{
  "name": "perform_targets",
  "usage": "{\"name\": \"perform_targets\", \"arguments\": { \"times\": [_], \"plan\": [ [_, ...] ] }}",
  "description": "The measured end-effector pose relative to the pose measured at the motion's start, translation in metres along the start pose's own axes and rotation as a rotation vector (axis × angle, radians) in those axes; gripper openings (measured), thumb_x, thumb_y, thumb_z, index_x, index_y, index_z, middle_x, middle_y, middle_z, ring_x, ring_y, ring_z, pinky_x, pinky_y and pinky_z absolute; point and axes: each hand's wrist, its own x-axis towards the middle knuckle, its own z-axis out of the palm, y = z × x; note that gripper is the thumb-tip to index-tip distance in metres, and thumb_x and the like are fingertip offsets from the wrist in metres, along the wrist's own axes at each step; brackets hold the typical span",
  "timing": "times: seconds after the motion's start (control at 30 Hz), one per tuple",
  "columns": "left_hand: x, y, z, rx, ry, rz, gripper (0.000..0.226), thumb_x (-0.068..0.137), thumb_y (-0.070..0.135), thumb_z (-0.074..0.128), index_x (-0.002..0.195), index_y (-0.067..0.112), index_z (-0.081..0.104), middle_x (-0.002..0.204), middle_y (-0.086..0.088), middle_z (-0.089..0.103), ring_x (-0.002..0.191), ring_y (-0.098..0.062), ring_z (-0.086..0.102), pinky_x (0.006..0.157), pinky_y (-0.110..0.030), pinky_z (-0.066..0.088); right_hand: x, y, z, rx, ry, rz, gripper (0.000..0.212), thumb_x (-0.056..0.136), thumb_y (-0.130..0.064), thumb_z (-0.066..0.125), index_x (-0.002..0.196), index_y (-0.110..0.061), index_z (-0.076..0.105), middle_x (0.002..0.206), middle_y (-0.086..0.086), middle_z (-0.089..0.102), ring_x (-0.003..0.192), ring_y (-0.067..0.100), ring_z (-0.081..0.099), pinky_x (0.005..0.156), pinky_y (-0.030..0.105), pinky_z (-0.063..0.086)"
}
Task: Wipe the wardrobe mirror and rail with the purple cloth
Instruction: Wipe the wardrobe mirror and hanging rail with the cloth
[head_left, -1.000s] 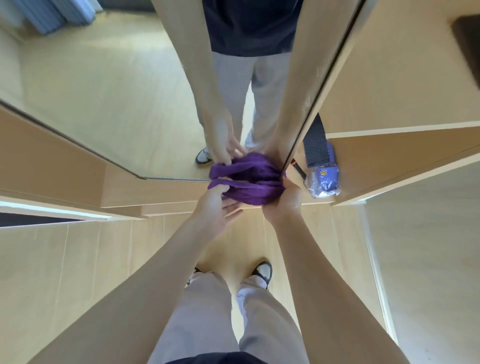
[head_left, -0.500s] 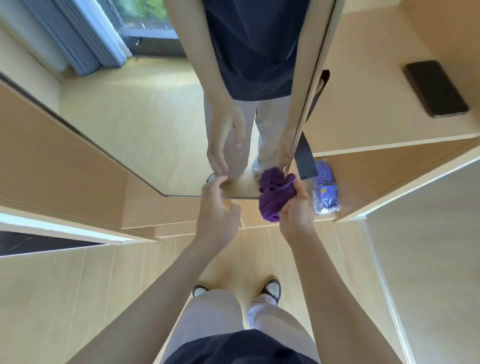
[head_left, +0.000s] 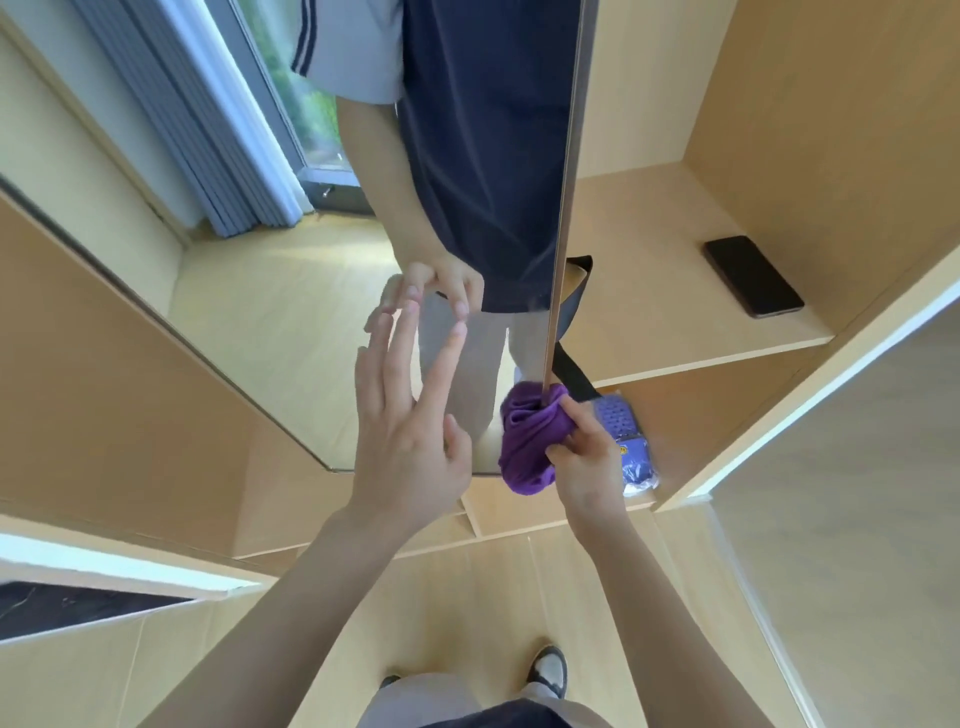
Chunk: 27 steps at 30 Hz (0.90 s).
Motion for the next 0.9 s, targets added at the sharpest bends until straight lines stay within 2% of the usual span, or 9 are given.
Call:
{"name": "perform_targets", "arguments": {
  "times": [0.07,0.13,0.23,0.3,0.4,0.5,0.57,0.7,0.9],
  "plan": [
    [0.010,-0.002,-0.008,0.054,0.030,0.019,0.093,0.072,0.000,0.063,0.159,0.019,0.033,0.170,-0.012,0.008,0.157,-0.037,0.006,0.117,-0.064,0.026,-0.007,-0.015,-0.002,0.013,0.002,-0.061,0.070,0.083,0.017,0.047,0.124,-0.037,0.066,0.103,0.001,0.071,0.099,0.024,0.067,0.088,0.034,0.055],
    [0.013,-0.002,-0.012,0.079,0.038,0.027,0.095,0.072,0.001,0.063,0.159,0.020,0.031,0.170,-0.011,0.007,0.157,-0.037,0.005,0.117,-0.064,0.025,-0.013,-0.032,-0.004,0.025,0.012,-0.108,0.069,0.086,0.016,0.054,0.113,-0.047,0.066,0.104,-0.003,0.074,0.101,0.020,0.070,0.093,0.035,0.057],
    [0.010,0.000,-0.013,0.069,0.029,0.025,0.097,0.072,0.002,0.064,0.160,0.021,0.029,0.171,-0.008,0.005,0.157,-0.035,0.004,0.116,-0.065,0.029,-0.021,-0.059,-0.009,-0.015,0.020,-0.181,0.057,0.089,0.009,0.064,0.131,-0.029,0.063,0.111,-0.004,0.073,0.109,0.021,0.068,0.098,0.039,0.056],
    [0.009,0.001,-0.016,0.059,0.033,0.034,0.096,0.072,0.000,0.064,0.160,0.020,0.031,0.170,-0.009,0.006,0.157,-0.036,0.006,0.114,-0.065,0.030,-0.025,-0.079,-0.013,-0.043,0.024,-0.231,0.054,0.091,0.004,0.066,0.137,-0.024,0.062,0.113,-0.003,0.073,0.109,0.018,0.068,0.093,0.031,0.056],
    [0.021,0.003,-0.027,0.047,0.078,0.075,0.093,0.071,-0.001,0.064,0.158,0.019,0.036,0.169,-0.012,0.012,0.156,-0.039,0.012,0.114,-0.066,0.030,-0.032,-0.114,-0.016,-0.079,0.031,-0.336,0.051,0.094,-0.002,0.066,0.138,-0.028,0.062,0.109,-0.005,0.075,0.101,-0.002,0.066,0.078,0.008,0.049],
    [0.053,0.006,-0.052,0.051,0.179,0.127,0.087,0.073,0.000,0.062,0.156,0.017,0.039,0.168,-0.016,0.014,0.155,-0.040,0.012,0.114,-0.066,0.028,-0.040,-0.148,-0.017,-0.041,0.047,-0.453,0.051,0.094,-0.001,0.066,0.135,-0.032,0.062,0.099,-0.009,0.076,0.091,-0.008,0.065,0.074,0.002,0.045],
    [0.078,0.010,-0.073,0.068,0.253,0.159,0.084,0.075,0.002,0.061,0.155,0.016,0.041,0.166,-0.018,0.016,0.154,-0.042,0.013,0.114,-0.067,0.027,-0.043,-0.171,-0.016,-0.009,0.057,-0.535,0.054,0.093,0.001,0.067,0.133,-0.035,0.060,0.103,-0.011,0.076,0.092,-0.008,0.066,0.077,0.002,0.045],
    [0.120,0.020,-0.110,0.126,0.358,0.165,0.084,0.077,0.008,0.062,0.156,0.020,0.038,0.167,-0.018,0.016,0.155,-0.042,0.013,0.115,-0.068,0.022,-0.044,-0.221,-0.013,0.012,0.089,-0.703,0.058,0.094,-0.002,0.067,0.129,-0.047,0.056,0.108,-0.033,0.070,0.098,-0.004,0.067,0.080,0.005,0.047],
    [0.177,0.025,-0.168,0.159,0.500,0.236,0.075,0.085,0.019,0.058,0.157,0.022,0.037,0.169,-0.012,0.017,0.156,-0.036,0.012,0.116,-0.068,0.019,-0.038,-0.292,-0.015,-0.015,0.126,-0.935,0.057,0.097,-0.012,0.067,0.130,-0.055,0.051,0.105,-0.035,0.068,0.089,0.007,0.068,0.078,0.012,0.051]
  ]
}}
